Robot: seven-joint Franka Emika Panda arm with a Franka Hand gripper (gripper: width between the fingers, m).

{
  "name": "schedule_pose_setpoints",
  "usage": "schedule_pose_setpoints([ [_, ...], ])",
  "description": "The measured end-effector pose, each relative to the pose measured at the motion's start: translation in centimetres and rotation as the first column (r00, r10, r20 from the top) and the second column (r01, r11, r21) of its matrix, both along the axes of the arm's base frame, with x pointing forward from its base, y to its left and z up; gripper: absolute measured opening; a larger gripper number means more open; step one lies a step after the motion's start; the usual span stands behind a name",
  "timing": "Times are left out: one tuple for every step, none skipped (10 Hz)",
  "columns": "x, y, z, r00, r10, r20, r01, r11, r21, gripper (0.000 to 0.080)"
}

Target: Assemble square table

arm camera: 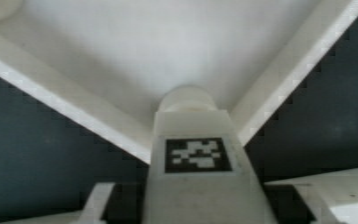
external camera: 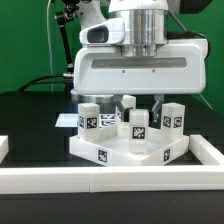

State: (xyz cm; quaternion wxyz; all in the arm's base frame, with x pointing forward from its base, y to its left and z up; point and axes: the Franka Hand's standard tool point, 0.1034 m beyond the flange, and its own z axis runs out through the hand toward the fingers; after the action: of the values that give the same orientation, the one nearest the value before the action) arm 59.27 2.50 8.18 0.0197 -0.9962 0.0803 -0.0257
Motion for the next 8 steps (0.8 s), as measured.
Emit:
schedule_pose_setpoints([
  [0.0, 0.0, 0.0, 1.000, -0.017, -0.001, 0.017, 1.000, 0.001, 0.0289],
  [0.0, -0.1, 0.0, 0.999, -0.054, -0.001, 0.054, 0.998, 0.007, 0.0289],
  [0.0, -0.2, 0.0, 0.989, -0.146, -0.004, 0.146, 0.989, 0.018, 0.0289],
  [0.0, -0.1, 0.0, 0.958, -0.286, -0.003, 0.286, 0.958, 0.025, 0.0289],
  [0.0, 0.1, -0.1, 0.921, -0.389, -0.003, 0.389, 0.921, 0.031, 0.0289],
  [0.0, 0.3, -0.1, 0.887, -0.463, -0.003, 0.462, 0.886, 0.035, 0.0290],
  [0.0, 0.6, -0.1, 0.813, -0.582, -0.013, 0.582, 0.812, 0.042, 0.0290],
  [-0.1, 0.9, -0.1, 0.752, -0.659, -0.020, 0.659, 0.751, 0.047, 0.0290],
])
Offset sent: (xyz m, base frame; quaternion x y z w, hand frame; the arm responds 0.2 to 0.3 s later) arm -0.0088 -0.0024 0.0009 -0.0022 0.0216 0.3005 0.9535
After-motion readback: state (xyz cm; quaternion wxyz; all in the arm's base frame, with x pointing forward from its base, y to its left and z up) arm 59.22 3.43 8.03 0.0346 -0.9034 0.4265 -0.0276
